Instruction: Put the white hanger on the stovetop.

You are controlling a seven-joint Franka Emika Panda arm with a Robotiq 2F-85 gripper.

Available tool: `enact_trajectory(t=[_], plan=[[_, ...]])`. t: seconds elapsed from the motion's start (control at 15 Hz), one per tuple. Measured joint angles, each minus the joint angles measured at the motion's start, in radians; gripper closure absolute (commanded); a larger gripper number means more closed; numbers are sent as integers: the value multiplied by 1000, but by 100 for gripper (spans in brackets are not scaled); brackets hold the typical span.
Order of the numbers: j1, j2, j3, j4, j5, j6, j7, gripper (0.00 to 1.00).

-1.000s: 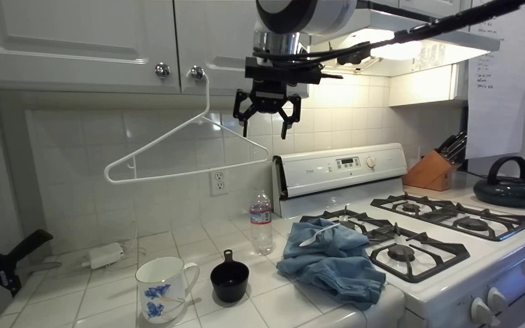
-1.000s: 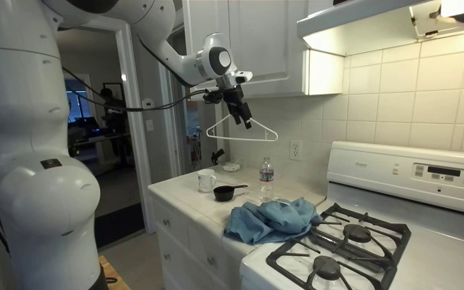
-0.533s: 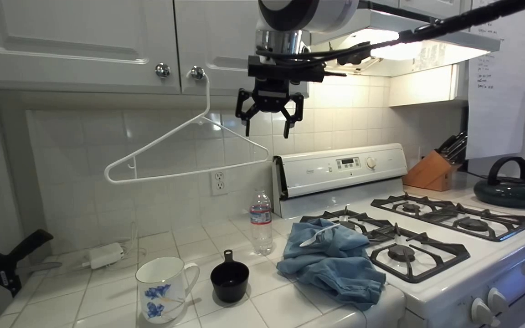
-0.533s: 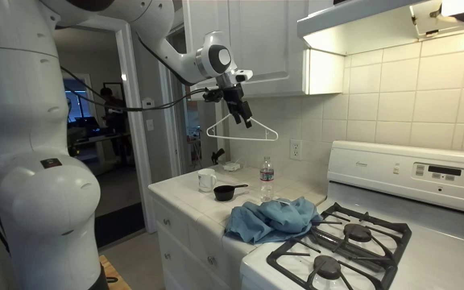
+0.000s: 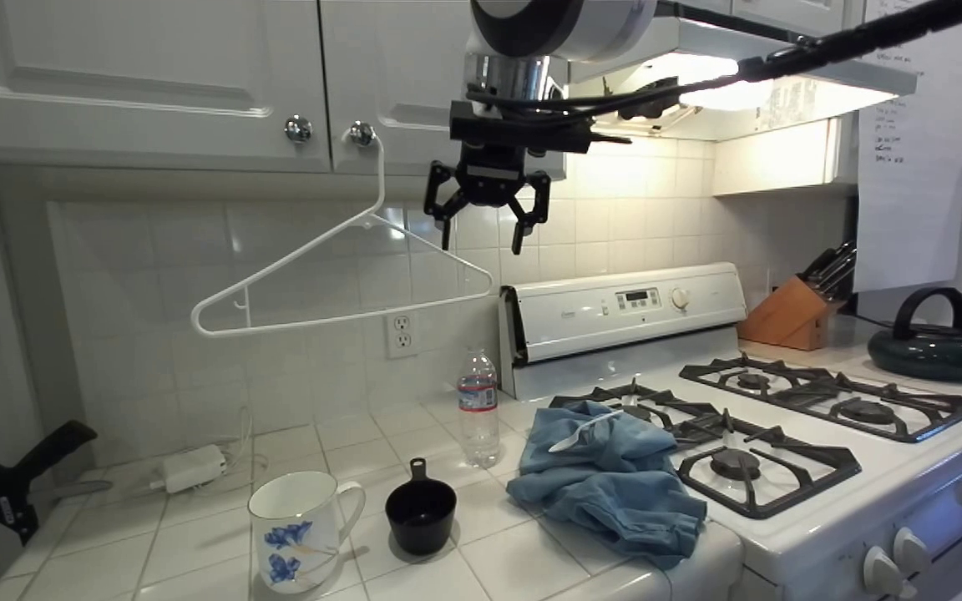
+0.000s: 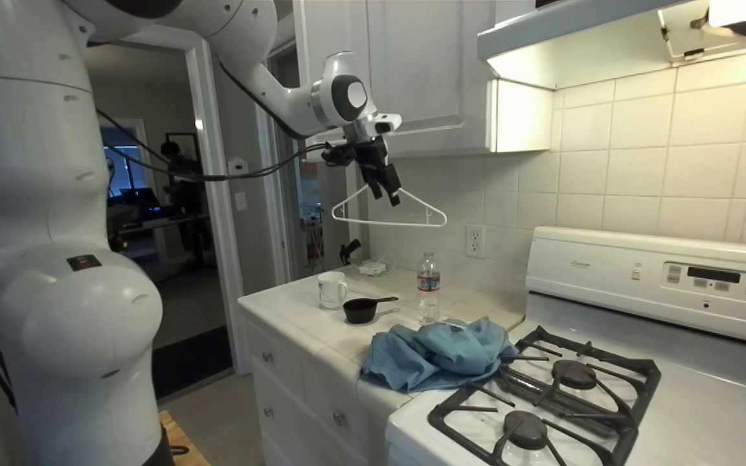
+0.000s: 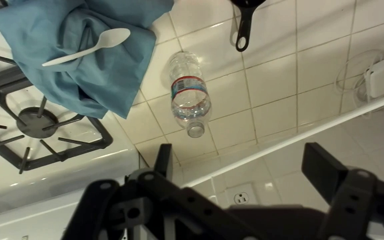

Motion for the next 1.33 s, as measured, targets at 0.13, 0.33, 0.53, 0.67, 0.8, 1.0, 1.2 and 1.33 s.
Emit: enact_trajectory(t=[0.13, 0.33, 0.53, 0.67, 0.8, 1.0, 1.2, 1.33], plan=[[20, -27, 15, -40, 57, 63, -75, 0], [49, -95, 40, -114, 93, 168, -185, 0], [59, -156, 68, -172, 83, 266, -279, 0], [56, -174, 84, -206, 33, 358, -303, 0], [38, -174, 102, -243, -74, 496, -262, 0], [-66, -161, 160, -268, -304, 641, -80, 0], [-203, -157, 236, -259, -522, 666, 132, 0], [-266, -156, 280, -251, -631, 665, 250, 0]])
